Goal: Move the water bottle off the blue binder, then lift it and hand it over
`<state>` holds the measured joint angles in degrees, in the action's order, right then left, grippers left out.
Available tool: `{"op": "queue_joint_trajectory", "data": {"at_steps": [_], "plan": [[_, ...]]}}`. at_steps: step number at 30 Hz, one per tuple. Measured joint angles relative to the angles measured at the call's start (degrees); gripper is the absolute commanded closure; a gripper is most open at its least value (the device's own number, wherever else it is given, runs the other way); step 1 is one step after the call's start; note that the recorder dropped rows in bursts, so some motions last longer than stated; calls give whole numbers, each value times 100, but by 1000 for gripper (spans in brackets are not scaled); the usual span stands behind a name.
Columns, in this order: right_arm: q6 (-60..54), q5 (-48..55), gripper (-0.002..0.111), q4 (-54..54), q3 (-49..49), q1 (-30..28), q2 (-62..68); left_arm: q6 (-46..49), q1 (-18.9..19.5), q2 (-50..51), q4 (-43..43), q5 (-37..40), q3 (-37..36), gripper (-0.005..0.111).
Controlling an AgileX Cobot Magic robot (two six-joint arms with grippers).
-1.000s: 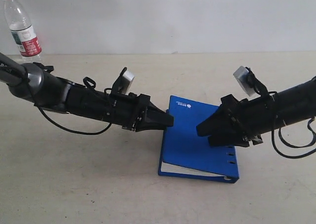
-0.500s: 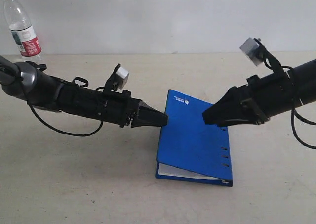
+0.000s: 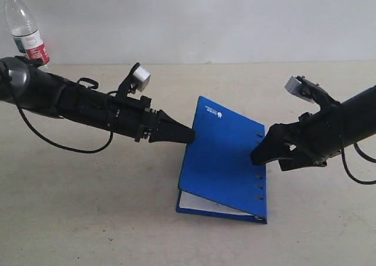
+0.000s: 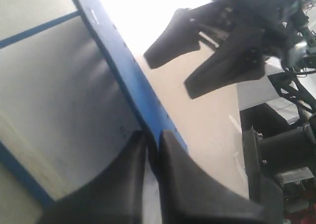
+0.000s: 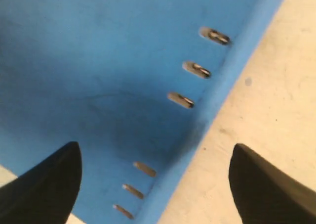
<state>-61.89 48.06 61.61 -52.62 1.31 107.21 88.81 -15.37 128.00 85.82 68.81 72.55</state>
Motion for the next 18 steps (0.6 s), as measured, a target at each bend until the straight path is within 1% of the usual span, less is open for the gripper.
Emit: {"op": "queue_joint_trajectory", "data": {"at_steps": [3,7,12,18], "plan": [[-411,136,34,276,0,0,162,-23,0,-334,-33,19,0,102],[-869,414,34,648,0,0,167,-105,0,-372,-70,19,0,102],[-1120,211,34,783,0,0,167,-115,-63,-372,-128,19,0,102],[-1410,-18,34,1114,0,0,176,-91,-266,-441,-202,19,0,102]]}}
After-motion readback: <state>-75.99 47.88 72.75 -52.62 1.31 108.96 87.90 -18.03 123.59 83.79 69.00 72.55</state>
